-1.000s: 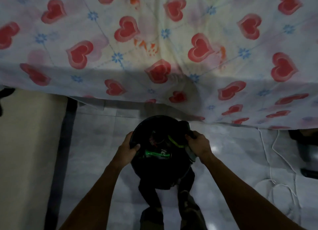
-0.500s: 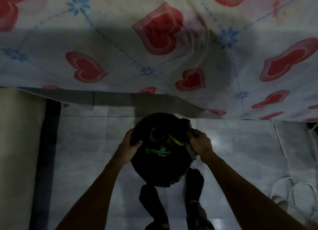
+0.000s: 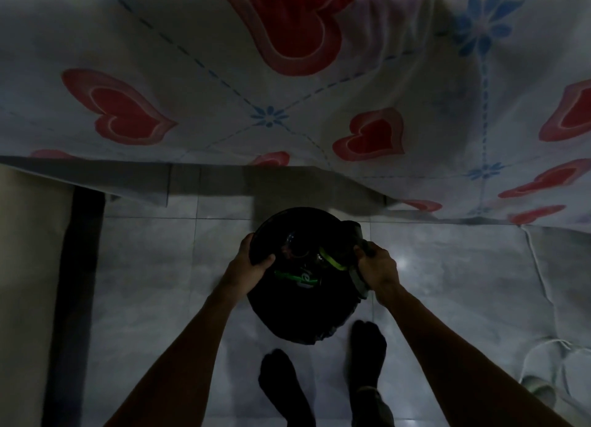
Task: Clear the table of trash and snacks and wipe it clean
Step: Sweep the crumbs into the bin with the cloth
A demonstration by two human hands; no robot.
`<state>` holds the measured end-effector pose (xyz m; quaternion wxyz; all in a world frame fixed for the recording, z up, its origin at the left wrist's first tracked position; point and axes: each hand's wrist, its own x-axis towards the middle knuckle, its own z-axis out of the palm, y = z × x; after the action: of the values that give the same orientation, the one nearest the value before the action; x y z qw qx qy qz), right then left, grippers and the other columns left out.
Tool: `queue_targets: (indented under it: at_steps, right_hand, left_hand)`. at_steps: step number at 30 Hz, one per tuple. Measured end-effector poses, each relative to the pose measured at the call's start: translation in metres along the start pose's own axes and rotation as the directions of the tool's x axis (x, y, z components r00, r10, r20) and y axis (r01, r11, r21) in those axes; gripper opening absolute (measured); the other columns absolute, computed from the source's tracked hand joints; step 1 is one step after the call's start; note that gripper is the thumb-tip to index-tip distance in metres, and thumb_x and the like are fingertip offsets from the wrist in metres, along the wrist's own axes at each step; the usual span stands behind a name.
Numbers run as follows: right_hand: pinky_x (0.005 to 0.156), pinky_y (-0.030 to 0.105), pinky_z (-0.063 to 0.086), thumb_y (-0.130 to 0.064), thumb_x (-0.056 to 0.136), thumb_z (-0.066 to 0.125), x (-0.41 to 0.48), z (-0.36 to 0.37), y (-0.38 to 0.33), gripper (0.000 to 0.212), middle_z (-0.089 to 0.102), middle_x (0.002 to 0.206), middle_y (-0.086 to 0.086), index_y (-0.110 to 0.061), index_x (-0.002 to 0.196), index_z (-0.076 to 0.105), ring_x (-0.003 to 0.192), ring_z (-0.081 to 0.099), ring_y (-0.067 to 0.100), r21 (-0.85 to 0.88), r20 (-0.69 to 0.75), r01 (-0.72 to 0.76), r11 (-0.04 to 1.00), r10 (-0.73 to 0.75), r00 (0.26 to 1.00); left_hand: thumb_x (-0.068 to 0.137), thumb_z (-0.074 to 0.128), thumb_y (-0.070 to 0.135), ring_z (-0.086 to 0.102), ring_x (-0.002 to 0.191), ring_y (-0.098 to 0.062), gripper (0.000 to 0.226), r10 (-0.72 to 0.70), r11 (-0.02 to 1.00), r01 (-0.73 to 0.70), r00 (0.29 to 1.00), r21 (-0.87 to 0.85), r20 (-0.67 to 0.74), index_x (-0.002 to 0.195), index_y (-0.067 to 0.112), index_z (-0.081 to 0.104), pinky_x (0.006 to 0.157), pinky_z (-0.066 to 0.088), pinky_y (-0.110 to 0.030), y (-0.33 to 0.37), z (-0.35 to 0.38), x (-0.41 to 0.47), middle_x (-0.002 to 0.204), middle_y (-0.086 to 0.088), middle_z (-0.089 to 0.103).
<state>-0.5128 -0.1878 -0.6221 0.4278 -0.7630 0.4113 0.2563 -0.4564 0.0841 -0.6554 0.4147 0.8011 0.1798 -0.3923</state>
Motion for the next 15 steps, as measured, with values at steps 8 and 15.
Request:
queue_targets:
  at_steps: [8,15]
  right_hand:
    - [0.094,0.039,0.052,-0.028,0.104,0.049,0.004,0.003,-0.003,0.03,0.068,0.117,0.016,-0.012,0.125,0.063,0.11,0.064,0.034,-0.05,0.017,0.015,0.999,-0.014,1.0]
    - [0.071,0.031,0.047,-0.022,0.108,0.036,-0.026,-0.006,-0.019,0.033,0.069,0.1,0.022,0.0,0.118,0.059,0.083,0.063,0.031,-0.176,0.028,0.105,0.979,-0.102,0.994]
  left_hand:
    - [0.093,0.073,0.025,0.053,0.136,-0.029,0.075,0.007,0.999,-0.01,0.999,-0.051,-0.044,0.157,0.021,0.032,0.113,0.045,-0.049,0.001,0.003,0.001,0.146,-0.009,0.056]
    - [0.092,0.07,0.047,0.053,0.135,-0.034,0.081,0.037,0.991,-0.027,0.997,0.133,-0.073,0.157,0.015,0.035,0.097,0.045,-0.032,0.039,-0.007,-0.024,0.149,-0.014,0.054]
